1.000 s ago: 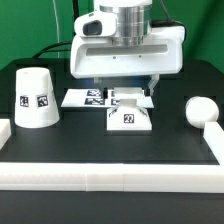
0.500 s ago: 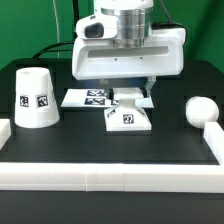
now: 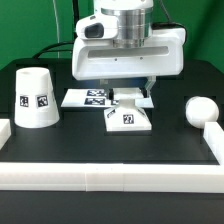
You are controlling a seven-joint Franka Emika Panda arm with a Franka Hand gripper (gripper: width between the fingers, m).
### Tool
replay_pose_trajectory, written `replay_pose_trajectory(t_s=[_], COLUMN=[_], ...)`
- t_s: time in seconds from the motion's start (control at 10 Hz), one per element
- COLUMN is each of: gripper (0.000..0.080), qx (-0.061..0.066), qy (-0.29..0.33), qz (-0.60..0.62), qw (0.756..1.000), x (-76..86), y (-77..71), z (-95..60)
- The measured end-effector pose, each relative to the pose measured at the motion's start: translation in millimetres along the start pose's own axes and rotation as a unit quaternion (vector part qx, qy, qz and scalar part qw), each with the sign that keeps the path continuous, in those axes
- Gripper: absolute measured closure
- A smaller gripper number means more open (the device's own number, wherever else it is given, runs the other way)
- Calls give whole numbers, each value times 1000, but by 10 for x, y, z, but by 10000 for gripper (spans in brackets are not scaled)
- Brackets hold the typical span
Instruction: Assemble lamp
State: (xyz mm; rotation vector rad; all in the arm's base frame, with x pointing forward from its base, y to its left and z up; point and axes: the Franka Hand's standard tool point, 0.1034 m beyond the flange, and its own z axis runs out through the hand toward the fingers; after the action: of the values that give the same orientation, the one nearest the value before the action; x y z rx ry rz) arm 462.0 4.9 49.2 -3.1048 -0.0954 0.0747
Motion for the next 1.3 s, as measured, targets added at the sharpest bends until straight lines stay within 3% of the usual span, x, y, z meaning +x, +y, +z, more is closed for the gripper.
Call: replay_pose_trajectory(t_s=[0.6,1.0,1.3], gripper=[265,265,265], qx=[4,13,17], qy=[29,47,56], qz=[-14,-4,2], qw=[999,999,998], x=[744,1386,1679], y=[-158,-416,-554], z=[-38,-72,-87])
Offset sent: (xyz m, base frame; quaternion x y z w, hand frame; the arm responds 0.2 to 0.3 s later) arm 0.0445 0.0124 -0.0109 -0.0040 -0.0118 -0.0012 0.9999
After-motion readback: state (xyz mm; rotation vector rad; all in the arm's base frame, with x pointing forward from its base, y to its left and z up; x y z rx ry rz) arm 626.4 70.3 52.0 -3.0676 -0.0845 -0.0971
